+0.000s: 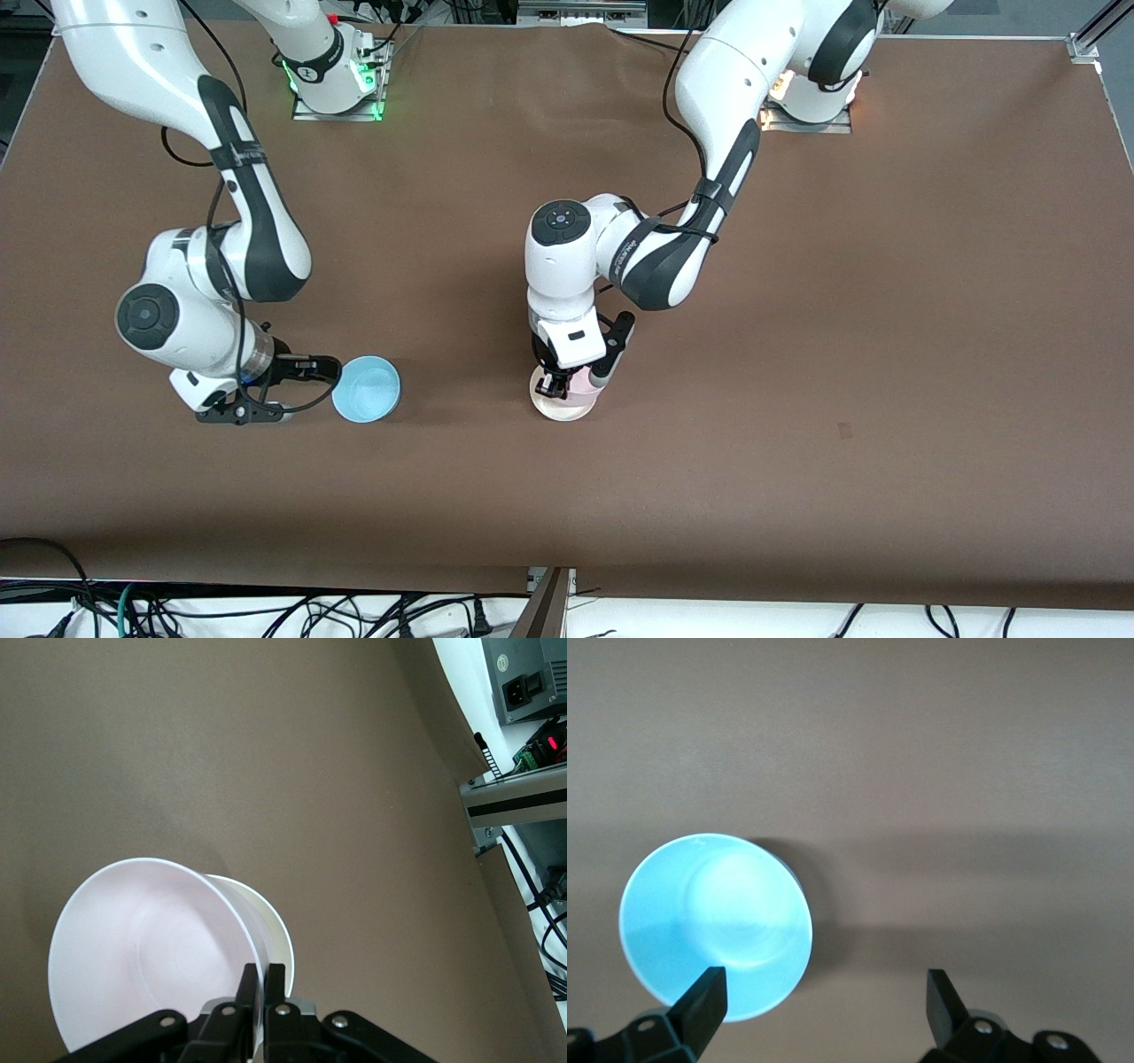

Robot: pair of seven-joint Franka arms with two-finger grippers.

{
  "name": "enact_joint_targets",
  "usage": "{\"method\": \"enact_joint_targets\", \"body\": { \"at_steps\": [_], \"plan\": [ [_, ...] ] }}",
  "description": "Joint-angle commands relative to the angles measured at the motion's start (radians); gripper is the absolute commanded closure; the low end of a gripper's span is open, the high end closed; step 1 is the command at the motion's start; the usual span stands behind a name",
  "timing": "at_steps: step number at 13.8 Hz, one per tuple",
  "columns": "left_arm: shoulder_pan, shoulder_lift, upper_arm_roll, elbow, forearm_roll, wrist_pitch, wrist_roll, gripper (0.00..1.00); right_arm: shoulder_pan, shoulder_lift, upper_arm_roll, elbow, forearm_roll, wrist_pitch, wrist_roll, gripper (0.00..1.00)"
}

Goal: Stack pink and blue bowls on white bowl
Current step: 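Grasp the blue bowl rim with the right gripper while the left gripper releases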

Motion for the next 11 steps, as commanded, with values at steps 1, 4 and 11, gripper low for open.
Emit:
{"method": "enact_joint_targets", "body": {
  "at_steps": [1,4,11],
  "plan": [
    [-0.009,0.022,0.015,0.037,0.025,0.012,-0.029,0.61,0.003,0.043,0.0,0.02,0.019,0.054,0.013,0.05],
    [-0.009,0.022,0.014,0.037,0.025,0.014,-0.029,0.53,0.008,0.071,0.002,0.019,0.021,0.067,0.014,0.09],
    [0.007,0.001,0.003,0.037,0.018,-0.066,0.076,0.6,0.019,0.092,0.002,0.017,0.058,0.087,0.013,0.46]
  ]
}}
